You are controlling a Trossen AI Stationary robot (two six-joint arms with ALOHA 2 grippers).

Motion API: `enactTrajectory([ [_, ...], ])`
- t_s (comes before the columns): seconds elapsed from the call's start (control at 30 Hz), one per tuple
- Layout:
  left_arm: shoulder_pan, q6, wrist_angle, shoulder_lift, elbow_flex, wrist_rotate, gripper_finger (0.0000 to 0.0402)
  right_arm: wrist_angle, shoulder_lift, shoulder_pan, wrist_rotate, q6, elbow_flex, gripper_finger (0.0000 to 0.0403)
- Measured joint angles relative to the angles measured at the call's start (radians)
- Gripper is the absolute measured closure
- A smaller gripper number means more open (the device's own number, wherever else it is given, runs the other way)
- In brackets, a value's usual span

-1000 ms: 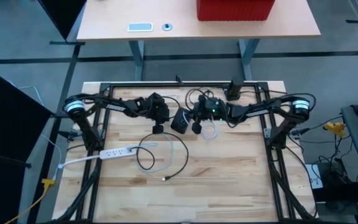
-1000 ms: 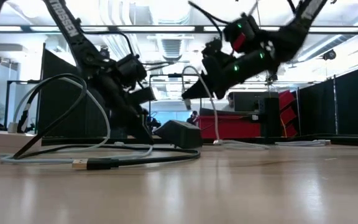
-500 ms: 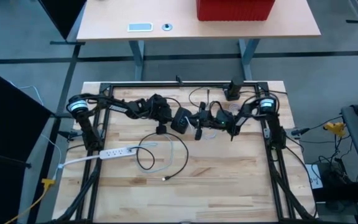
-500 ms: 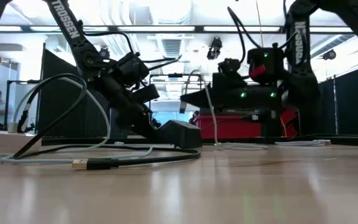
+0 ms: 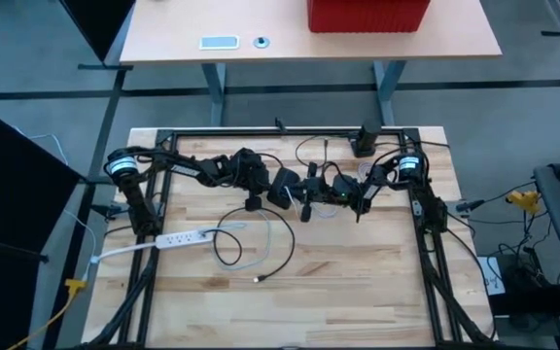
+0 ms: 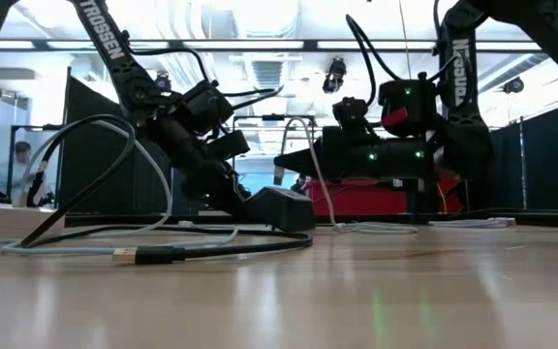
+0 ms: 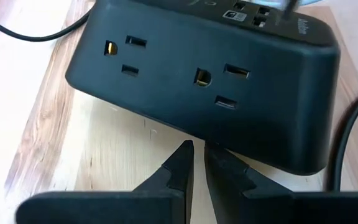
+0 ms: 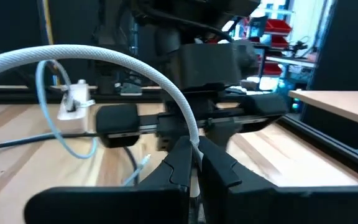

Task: Insert USB
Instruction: Insert the white charger cable into the black outlet extension

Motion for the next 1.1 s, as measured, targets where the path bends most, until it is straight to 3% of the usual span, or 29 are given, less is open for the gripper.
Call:
enactTrajectory([
  [1.1,0.0,-0.007,0.005,0.0,0.0,0.0,0.0374,-0.116,-0.003,-0.001,0.027,-0.017,-0.002,0.0403],
])
